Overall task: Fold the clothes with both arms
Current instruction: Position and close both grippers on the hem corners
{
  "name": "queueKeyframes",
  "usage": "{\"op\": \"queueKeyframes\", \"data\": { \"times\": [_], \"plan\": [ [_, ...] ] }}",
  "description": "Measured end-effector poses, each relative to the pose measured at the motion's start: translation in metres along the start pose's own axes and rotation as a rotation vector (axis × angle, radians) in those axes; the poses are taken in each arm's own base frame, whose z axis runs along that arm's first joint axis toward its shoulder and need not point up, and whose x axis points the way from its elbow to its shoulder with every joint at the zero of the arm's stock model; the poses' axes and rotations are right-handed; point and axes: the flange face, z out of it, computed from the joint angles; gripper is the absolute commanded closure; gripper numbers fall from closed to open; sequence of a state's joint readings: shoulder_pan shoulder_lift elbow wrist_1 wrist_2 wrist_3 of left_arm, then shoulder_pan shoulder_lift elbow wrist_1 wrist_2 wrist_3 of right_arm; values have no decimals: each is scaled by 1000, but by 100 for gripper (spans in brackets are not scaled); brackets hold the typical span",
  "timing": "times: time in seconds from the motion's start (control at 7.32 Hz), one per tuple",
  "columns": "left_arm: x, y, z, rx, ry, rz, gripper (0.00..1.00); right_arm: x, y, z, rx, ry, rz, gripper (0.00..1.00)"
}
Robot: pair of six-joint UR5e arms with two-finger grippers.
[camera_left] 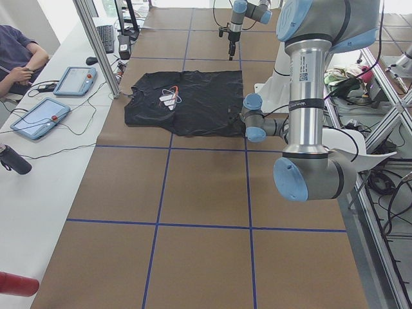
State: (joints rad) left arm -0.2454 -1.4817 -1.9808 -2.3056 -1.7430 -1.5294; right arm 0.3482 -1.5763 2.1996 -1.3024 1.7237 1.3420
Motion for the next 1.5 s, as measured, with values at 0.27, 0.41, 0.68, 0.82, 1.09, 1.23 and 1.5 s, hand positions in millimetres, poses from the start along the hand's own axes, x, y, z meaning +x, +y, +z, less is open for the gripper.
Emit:
{"op": "queueKeyframes", "data": {
  "times": [0.27,0.41,0.68,0.82,1.09,1.23,1.5],
  "plan": [
    [2,0,-1,-1,5,1,100,-9,20,11,24,14,46,2],
    [4,0,-1,-2,9,1,100,-16,40,22,44,23,75,2],
    [7,1,-3,-4,15,0,100,-24,75,45,73,49,68,9],
    [8,1,-4,-5,18,0,100,-24,86,58,84,65,54,16],
    [8,1,-5,-6,19,0,100,-23,94,70,92,81,39,51],
    [8,1,-5,-6,19,0,100,-24,95,71,91,82,36,61],
    [9,1,-5,-6,20,0,100,-24,96,72,84,82,25,64]
  ]
}}
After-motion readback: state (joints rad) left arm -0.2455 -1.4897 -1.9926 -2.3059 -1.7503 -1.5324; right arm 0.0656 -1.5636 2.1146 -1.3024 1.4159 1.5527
